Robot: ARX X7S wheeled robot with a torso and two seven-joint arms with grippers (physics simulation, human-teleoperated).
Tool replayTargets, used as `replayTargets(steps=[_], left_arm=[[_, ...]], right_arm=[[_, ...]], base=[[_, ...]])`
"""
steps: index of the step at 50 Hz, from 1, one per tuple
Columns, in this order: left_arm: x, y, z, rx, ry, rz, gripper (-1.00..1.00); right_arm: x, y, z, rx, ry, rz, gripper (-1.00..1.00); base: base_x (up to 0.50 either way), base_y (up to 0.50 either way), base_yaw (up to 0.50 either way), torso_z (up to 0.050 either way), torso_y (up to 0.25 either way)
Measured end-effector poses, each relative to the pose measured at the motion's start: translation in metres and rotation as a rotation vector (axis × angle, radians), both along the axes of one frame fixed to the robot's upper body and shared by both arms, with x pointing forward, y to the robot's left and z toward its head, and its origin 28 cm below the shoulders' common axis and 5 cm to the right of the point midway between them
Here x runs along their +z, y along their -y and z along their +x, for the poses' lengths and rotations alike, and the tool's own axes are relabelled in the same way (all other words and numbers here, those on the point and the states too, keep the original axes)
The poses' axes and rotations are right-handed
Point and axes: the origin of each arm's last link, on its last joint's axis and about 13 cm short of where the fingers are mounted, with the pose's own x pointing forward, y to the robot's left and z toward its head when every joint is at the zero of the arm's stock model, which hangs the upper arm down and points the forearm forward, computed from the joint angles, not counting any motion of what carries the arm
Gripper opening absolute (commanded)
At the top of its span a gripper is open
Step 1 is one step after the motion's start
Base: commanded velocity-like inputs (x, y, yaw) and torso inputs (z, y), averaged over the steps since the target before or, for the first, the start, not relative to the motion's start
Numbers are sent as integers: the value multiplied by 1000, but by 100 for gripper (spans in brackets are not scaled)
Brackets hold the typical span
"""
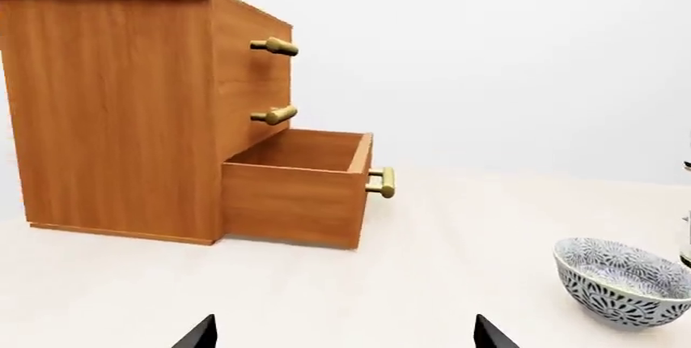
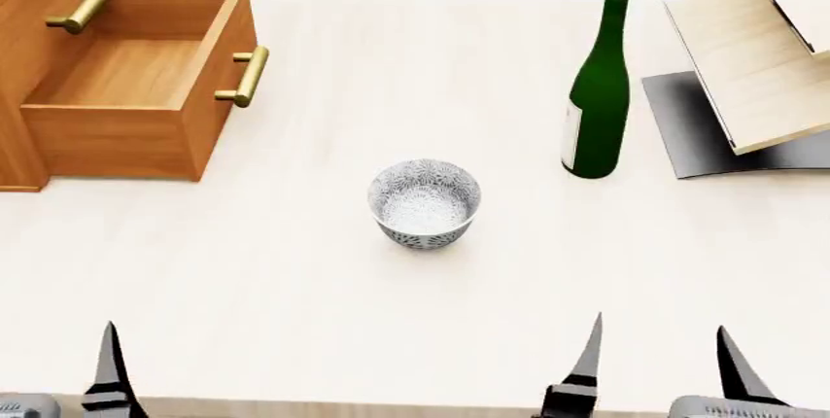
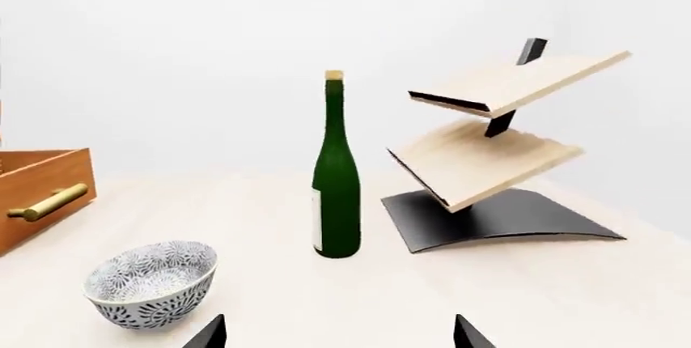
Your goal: Put the bowl on top of the cabinet.
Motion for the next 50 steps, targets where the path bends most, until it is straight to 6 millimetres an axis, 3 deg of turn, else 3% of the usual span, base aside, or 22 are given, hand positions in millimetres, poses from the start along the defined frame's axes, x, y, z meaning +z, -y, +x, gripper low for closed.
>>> replayTargets(steps=[13, 26, 36, 50], left_arm=[[59, -46, -7, 112, 208, -24, 100], [95, -77, -37, 84, 416, -97, 100], [103, -89, -55, 56, 507, -133, 100], [104, -92, -61, 41, 560, -163, 100]], right_arm=[[55, 58, -18, -105, 154, 9, 100], [96, 101, -68, -109, 327, 67, 100], [107, 110, -93, -63, 430, 92, 100], [106, 104, -99, 10, 475, 92, 100]], base=[[0, 0, 0, 0, 0], [0, 0, 0, 0, 0], [0, 0, 0, 0, 0], [0, 0, 0, 0, 0]])
